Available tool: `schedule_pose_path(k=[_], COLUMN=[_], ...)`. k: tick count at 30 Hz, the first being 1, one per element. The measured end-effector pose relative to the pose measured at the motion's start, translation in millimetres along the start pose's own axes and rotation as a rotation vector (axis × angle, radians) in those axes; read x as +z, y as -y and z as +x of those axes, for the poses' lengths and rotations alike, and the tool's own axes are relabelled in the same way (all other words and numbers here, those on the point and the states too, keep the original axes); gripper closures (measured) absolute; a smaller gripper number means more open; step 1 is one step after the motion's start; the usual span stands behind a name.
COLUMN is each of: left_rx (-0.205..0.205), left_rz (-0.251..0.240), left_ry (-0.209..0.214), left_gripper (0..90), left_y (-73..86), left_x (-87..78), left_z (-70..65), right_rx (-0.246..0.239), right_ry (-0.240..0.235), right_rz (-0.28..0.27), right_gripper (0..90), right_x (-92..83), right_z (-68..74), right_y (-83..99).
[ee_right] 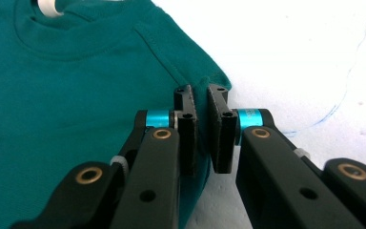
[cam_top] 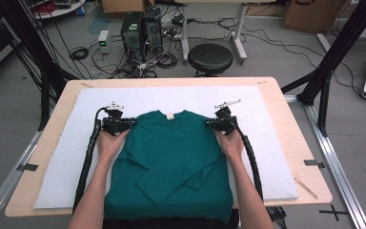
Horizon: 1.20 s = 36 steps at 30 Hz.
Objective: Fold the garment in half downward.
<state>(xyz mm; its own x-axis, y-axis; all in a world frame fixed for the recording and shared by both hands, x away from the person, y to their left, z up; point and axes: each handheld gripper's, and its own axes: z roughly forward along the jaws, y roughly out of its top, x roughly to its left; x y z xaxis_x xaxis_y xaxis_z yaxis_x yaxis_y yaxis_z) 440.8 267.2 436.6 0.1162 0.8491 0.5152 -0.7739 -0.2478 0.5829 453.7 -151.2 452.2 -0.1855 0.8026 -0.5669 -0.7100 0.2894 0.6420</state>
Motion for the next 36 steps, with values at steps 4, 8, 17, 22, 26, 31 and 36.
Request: schedule_pose_path(k=[4, 8, 17, 22, 26, 31, 36], left_rx=[-0.009, -0.022, -0.027, -0.039, -0.036, -0.039, -0.019], left_rz=[-0.001, -0.003, -0.039, -0.088, -0.105, -0.132, -0.164], left_ry=[0.005, 0.019, 0.019, 0.025, 0.019, 0.026, 0.024], left_gripper=[84.3, 84.2, 85.3, 85.6, 85.6, 85.6, 85.6], left_y=[-0.1, -0.3, -5.1, -13.6, -23.3, -39.3, -56.0], left_x=[0.2, -0.4, -8.1, -18.6, -25.2, -32.3, -38.8], left_z=[0.8, 2.7, -0.1, -3.4, -5.3, -6.7, -9.4], right_rx=[0.03, 0.017, 0.014, -0.004, 0.016, 0.013, 0.01], right_ry=[-0.038, -0.029, -0.011, -0.007, -0.022, -0.016, 0.004], right_rz=[-0.007, 0.002, -0.027, -0.066, -0.094, -0.111, -0.137], right_gripper=[85.1, 85.1, 85.3, 85.7, 85.7, 85.7, 85.7], right_x=[0.1, -0.8, -15.4, -30.1, -39.0, -47.9, -55.9], right_z=[-5.9, -4.5, -4.4, -0.6, -0.3, 0.4, 0.2], right_y=[1.0, -0.2, -6.5, -17.2, -25.1, -38.0, -53.1])
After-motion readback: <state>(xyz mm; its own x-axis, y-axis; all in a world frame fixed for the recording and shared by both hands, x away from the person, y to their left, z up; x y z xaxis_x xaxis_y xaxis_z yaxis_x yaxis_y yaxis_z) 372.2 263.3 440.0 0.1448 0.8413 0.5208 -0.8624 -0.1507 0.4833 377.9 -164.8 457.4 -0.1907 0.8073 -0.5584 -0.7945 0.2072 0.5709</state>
